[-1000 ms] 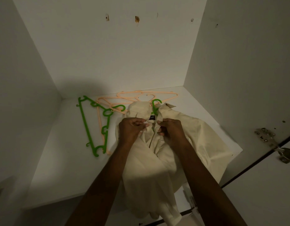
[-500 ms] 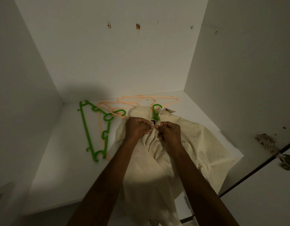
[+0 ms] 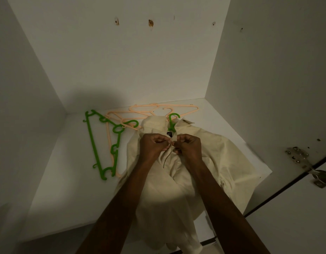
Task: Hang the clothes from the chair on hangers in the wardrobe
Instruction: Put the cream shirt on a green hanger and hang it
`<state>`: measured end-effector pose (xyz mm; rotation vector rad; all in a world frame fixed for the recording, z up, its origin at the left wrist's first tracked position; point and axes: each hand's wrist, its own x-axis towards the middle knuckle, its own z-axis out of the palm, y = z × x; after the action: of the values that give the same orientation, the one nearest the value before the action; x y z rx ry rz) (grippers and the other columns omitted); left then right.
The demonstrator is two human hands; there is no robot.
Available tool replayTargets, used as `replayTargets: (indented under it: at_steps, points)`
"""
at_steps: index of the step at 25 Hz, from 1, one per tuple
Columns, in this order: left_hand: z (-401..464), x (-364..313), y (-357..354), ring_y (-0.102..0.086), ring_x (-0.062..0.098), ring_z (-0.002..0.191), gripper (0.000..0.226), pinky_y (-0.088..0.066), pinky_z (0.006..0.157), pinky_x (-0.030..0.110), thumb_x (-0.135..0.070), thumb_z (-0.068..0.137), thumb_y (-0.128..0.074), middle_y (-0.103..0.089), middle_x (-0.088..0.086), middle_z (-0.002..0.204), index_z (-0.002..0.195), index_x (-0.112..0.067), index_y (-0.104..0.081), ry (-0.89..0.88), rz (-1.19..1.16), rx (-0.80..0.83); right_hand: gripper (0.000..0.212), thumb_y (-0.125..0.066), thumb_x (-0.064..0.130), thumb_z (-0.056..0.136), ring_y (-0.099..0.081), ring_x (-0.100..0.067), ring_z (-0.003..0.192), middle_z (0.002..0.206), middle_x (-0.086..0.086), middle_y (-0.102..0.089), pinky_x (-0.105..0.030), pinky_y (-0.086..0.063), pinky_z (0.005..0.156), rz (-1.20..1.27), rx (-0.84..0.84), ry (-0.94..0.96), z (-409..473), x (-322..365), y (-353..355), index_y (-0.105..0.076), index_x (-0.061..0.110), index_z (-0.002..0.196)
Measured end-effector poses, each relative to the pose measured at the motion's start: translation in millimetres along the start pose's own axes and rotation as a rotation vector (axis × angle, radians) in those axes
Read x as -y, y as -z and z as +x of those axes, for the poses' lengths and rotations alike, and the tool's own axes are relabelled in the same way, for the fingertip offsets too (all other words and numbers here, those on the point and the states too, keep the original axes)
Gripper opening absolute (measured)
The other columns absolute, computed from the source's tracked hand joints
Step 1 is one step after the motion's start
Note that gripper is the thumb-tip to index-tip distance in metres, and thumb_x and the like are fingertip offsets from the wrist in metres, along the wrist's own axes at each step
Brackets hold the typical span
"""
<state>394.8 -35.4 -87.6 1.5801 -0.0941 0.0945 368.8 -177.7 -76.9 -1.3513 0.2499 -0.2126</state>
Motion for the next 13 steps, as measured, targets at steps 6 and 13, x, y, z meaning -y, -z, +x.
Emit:
replayTargets:
  at_steps: [6,13]
  points:
    - [-1.3,1.4,1.1,-0.075,0.024,0.075,0.012,-0.06,0.065,0.026,0.005,0.083,-0.076,-0.077,0.019,0.086,0.095,0.001,-0.078,-0.027,0.006,0.06,0.016,-0.079,-0.016,0.075,-0.067,-0.023,0.06,0.07,-0.014,-0.07,-0.029,-0.057,0.055,-0.045,-0.007,0.07,-0.8,-7.3,3.1,-0.073,-0.005,0.084]
    - [-5.5,-2.5,-1.3,-0.075,0.023,0.071,0.016,-0.062,0.065,0.029,0.008,0.082,-0.076,-0.077,0.013,0.082,0.09,-0.006,-0.078,-0.031,-0.003,0.016,0.023,-0.067,-0.021,0.08,-0.074,-0.033,0.074,0.086,-0.026,-0.075,-0.034,-0.063,0.066,0.008,0.008,0.06,-2.7,-8.8,5.8,-0.076,-0.005,0.092]
